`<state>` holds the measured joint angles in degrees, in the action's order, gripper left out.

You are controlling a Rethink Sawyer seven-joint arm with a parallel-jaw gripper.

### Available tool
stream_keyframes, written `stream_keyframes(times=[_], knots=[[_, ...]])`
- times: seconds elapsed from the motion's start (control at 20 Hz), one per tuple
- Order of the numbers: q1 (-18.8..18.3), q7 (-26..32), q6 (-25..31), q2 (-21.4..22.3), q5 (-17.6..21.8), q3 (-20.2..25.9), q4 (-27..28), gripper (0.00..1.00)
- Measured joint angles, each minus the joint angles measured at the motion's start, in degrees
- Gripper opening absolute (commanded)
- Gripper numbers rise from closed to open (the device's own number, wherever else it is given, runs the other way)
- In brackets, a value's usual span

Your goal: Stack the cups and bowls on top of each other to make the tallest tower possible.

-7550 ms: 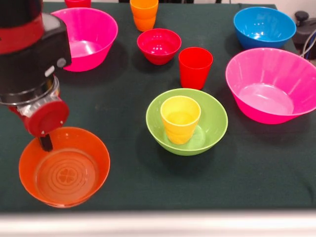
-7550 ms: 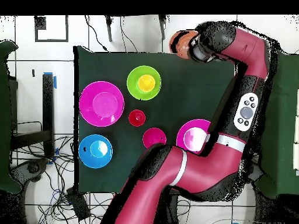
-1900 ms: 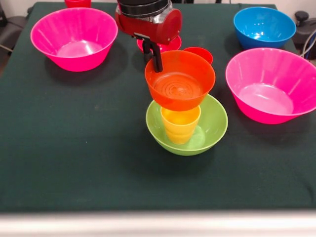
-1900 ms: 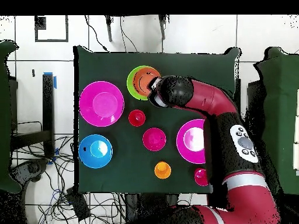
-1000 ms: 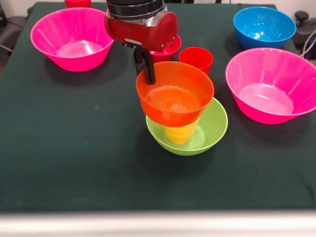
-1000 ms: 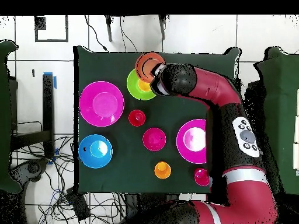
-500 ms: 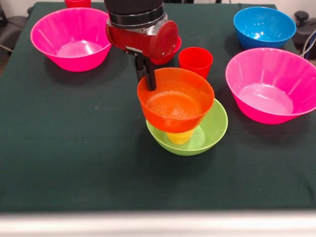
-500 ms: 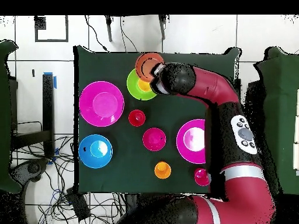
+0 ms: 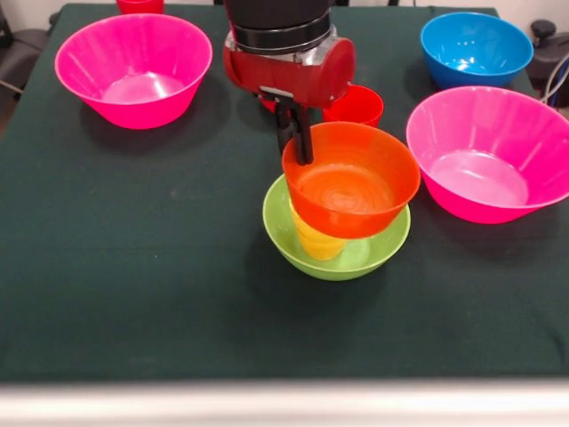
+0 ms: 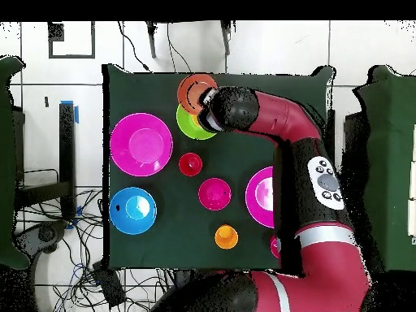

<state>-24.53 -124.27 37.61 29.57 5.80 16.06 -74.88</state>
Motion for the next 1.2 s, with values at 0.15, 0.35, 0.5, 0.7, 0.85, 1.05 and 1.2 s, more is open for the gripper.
stream_keyframes(times=[0.15, 0.35, 0.5, 0.7, 0.85, 1.05, 1.2], knots=[[0.3, 0.0, 0.3, 0.0, 0.0, 0.0, 0.0, 0.0], [0.3, 0.0, 1.6, 0.0, 0.0, 0.0, 0.6, 0.0], [0.3, 0.0, 3.3, -0.1, 0.1, 0.0, 1.4, 0.0], [0.3, 0.0, 5.2, -0.2, 0.2, 0.0, 2.4, 0.0], [0.3, 0.0, 6.0, -0.2, 0.3, 0.0, 2.8, 0.0], [0.3, 0.0, 5.9, -0.2, 0.4, 0.0, 2.8, 0.0], [0.3, 0.0, 5.9, -0.2, 0.5, 0.0, 2.8, 0.0]])
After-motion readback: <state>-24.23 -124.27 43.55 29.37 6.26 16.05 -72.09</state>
